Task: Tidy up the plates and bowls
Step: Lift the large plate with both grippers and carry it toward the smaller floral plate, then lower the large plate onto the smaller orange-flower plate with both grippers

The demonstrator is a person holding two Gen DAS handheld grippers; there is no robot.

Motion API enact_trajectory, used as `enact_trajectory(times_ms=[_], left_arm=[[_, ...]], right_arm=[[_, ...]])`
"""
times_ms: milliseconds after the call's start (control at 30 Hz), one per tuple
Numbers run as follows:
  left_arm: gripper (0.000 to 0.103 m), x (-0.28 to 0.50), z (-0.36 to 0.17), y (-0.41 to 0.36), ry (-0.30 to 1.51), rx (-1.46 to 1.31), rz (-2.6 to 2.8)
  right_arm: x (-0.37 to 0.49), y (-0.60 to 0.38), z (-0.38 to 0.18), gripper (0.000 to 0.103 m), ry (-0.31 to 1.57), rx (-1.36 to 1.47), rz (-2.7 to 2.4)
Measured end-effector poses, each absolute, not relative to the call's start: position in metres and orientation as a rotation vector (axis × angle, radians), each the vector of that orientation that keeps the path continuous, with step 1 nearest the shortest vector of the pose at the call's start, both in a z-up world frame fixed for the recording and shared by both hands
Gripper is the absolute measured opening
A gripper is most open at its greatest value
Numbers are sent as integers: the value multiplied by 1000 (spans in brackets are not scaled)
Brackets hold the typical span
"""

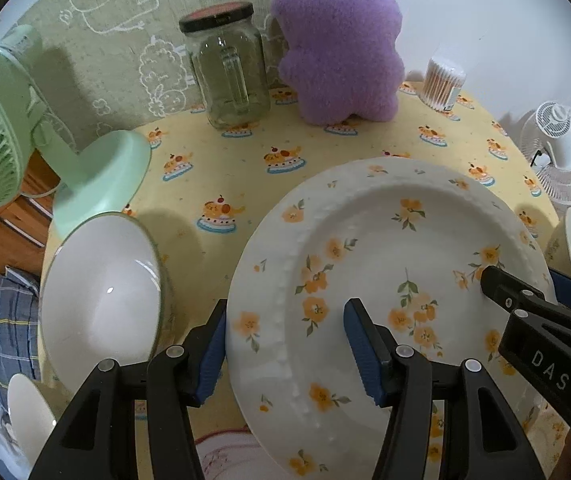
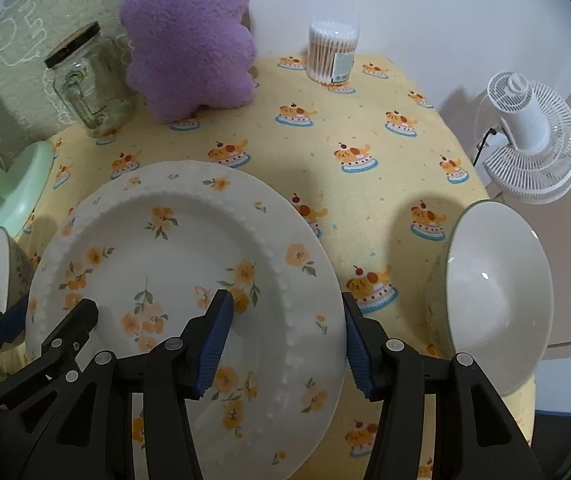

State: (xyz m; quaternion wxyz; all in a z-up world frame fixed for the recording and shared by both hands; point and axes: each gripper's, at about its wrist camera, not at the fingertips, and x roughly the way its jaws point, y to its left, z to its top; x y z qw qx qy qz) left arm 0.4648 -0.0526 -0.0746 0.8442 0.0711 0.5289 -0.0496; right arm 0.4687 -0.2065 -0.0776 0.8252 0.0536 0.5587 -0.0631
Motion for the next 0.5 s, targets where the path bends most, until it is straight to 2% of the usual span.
enact_trajectory(times_ms=[500], left_arm=[[58, 407, -42, -54, 1080, 125, -121]], right_arm=[[406, -210, -35, 56, 1149, 122, -151]])
